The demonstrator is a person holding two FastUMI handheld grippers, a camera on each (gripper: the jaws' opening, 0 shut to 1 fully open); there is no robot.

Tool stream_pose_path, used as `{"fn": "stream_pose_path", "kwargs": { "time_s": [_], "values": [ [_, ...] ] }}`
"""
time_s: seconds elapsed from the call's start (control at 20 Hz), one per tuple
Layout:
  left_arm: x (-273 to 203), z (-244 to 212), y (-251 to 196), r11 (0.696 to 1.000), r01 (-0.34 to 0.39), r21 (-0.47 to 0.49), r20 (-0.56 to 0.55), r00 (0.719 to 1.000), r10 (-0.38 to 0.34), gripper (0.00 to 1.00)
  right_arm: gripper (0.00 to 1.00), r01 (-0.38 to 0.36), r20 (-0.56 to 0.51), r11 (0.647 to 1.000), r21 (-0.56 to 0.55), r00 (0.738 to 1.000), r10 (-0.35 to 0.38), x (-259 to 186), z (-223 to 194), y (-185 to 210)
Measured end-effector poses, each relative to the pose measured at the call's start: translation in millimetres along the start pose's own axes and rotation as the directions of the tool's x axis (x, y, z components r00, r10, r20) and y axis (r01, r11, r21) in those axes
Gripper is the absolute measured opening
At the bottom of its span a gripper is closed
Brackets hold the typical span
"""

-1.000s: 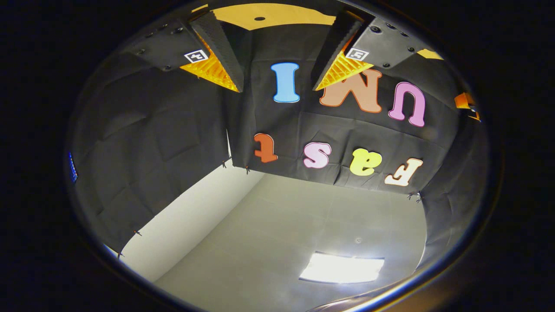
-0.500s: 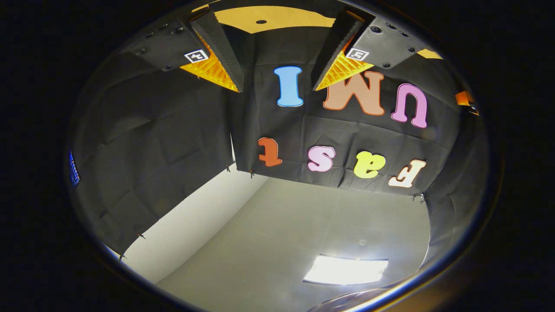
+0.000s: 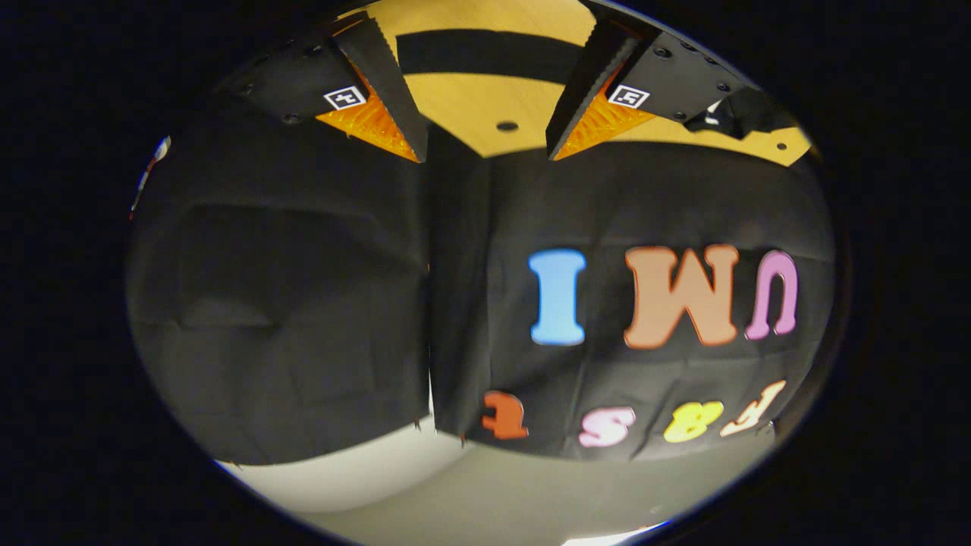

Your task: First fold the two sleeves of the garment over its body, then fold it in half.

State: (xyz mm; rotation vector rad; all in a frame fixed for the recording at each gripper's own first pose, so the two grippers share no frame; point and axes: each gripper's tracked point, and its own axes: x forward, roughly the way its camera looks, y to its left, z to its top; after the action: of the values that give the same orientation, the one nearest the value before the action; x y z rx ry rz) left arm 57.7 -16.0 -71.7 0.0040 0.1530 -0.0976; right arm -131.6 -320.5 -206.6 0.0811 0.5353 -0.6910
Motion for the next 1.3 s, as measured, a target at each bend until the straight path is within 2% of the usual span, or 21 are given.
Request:
{"fn": "stream_pose_path", "kwargs": {
  "time_s": [0.05, 0.15, 0.2, 0.25, 0.3, 0.35, 0.5, 0.55, 0.6, 0.65, 0.7, 0.75, 0.8, 0.85, 0.9, 0.95, 1.05, 1.1, 1.2, 1.25, 1.3],
  "values": [
    [-0.1, 1.1, 4.7, 1.0, -0.018, 0.019, -0.002, 1.0, 0.018, 0.97, 0.99, 0.007, -0.105, 0.999, 0.048, 0.994, -0.002, 21.5, -31.0, -10.3],
    [-1.7, 0.4, 6.5, 0.999, -0.04, 0.022, -0.006, 0.999, 0.041, 0.97, 0.99, 0.057, -0.288, 0.992, 0.114, 0.957, -0.022, 54.5, -84.7, -32.4],
    [-1.8, -2.3, 5.7, 0.999, -0.05, 0.017, -0.013, 0.999, 0.05, 0.95, 0.94, 0.082, -0.338, 0.99, 0.114, 0.94, -0.04, 68.8, -101.0, -41.8],
    [-2.3, -8.3, 3.9, 0.999, -0.053, 0.013, -0.03, 0.998, 0.054, 0.97, 0.98, 0.099, -0.368, 0.991, 0.086, 0.928, -0.061, 81.4, -112.1, -48.6],
    [-3.2, -15.9, 1.1, 0.998, -0.054, 0.011, -0.05, 0.997, 0.054, 0.97, 0.94, 0.112, -0.392, 0.993, 0.044, 0.916, -0.086, 93.5, -129.3, -52.1],
    [-3.7, -20.3, -0.8, 0.999, -0.052, 0.014, -0.068, 0.996, 0.053, 0.95, 0.98, 0.111, -0.418, 0.994, 0.012, 0.903, -0.096, 102.1, -140.0, -54.8],
    [-5.7, -28.7, -3.1, 0.998, -0.068, 0.012, -0.096, 0.993, 0.069, 0.97, 0.99, 0.088, -0.505, 0.996, 0.0, 0.86, -0.076, 112.3, -165.0, -43.7],
    [-7.0, -32.0, -3.3, 0.997, -0.079, 0.012, -0.1, 0.992, 0.079, 0.97, 0.94, 0.084, -0.531, 0.996, 0.006, 0.845, -0.068, 116.6, -170.3, -45.5],
    [-9.3, -32.6, -4.1, 0.996, -0.088, 0.021, -0.099, 0.991, 0.09, 0.97, 0.94, 0.081, -0.555, 0.997, 0.003, 0.829, -0.065, 120.6, -175.2, -46.2],
    [-11.6, -33.0, -5.3, 0.995, -0.094, 0.038, -0.1, 0.99, 0.097, 0.97, 0.99, 0.08, -0.578, 0.997, -0.013, 0.813, -0.073, 120.7, -182.3, -49.0],
    [-13.4, -34.1, -5.8, 0.994, -0.095, 0.059, -0.102, 0.99, 0.1, 0.97, 0.99, 0.081, -0.602, 0.996, -0.032, 0.794, -0.084, 122.1, -191.6, -46.4],
    [-15.8, -35.9, -6.6, 0.992, -0.093, 0.082, -0.105, 0.989, 0.101, 0.97, 0.98, 0.072, -0.648, 0.996, -0.054, 0.756, -0.09, 117.0, -200.5, -44.5],
    [-18.2, -36.3, -8.0, 0.991, -0.091, 0.103, -0.109, 0.989, 0.102, 0.97, 0.95, 0.078, -0.61, 0.996, -0.051, 0.787, -0.093, 118.1, -188.9, -42.3],
    [-20.9, -37.4, -8.4, 0.989, -0.089, 0.119, -0.112, 0.988, 0.103, 0.98, 1.0, 0.086, -0.599, 0.996, -0.035, 0.796, -0.09, 124.8, -189.4, -42.1],
    [-22.5, -38.5, -9.7, 0.988, -0.088, 0.126, -0.114, 0.988, 0.103, 0.97, 0.96, 0.085, -0.608, 0.996, -0.034, 0.789, -0.088, 117.1, -194.3, -45.3],
    [-22.4, -38.6, -10.0, 0.989, -0.085, 0.124, -0.118, 0.988, 0.1, 0.98, 0.99, 0.087, -0.594, 0.996, -0.033, 0.799, -0.09, 119.2, -193.4, -47.4],
    [-26.0, -40.3, -17.3, 0.992, -0.069, 0.103, -0.129, 0.988, 0.082, 0.95, 0.97, 0.078, -0.596, 0.997, -0.025, 0.799, -0.078, 120.3, -190.4, -44.2],
    [-29.3, -42.1, -23.1, 0.993, -0.062, 0.096, -0.132, 0.988, 0.075, 0.95, 0.92, 0.075, -0.597, 0.997, -0.018, 0.799, -0.071, 122.0, -189.7, -39.3],
    [-29.8, -45.8, -28.5, 0.994, -0.052, 0.094, -0.138, 0.988, 0.064, 0.98, 0.55, 0.07, -0.597, 0.997, -0.012, 0.8, -0.063, 124.9, -190.2, -31.2],
    [-30.2, -44.6, -28.3, 0.994, -0.049, 0.095, -0.136, 0.989, 0.062, 0.97, 0.5, 0.053, -0.599, 0.999, -0.009, 0.799, -0.048, 125.7, -191.5, -26.2],
    [-30.7, -42.7, -28.9, 0.994, -0.049, 0.094, -0.131, 0.989, 0.061, 0.98, 0.36, 0.042, -0.598, 0.999, -0.014, 0.8, -0.042, 126.0, -192.1, -24.3]
  ]
}}
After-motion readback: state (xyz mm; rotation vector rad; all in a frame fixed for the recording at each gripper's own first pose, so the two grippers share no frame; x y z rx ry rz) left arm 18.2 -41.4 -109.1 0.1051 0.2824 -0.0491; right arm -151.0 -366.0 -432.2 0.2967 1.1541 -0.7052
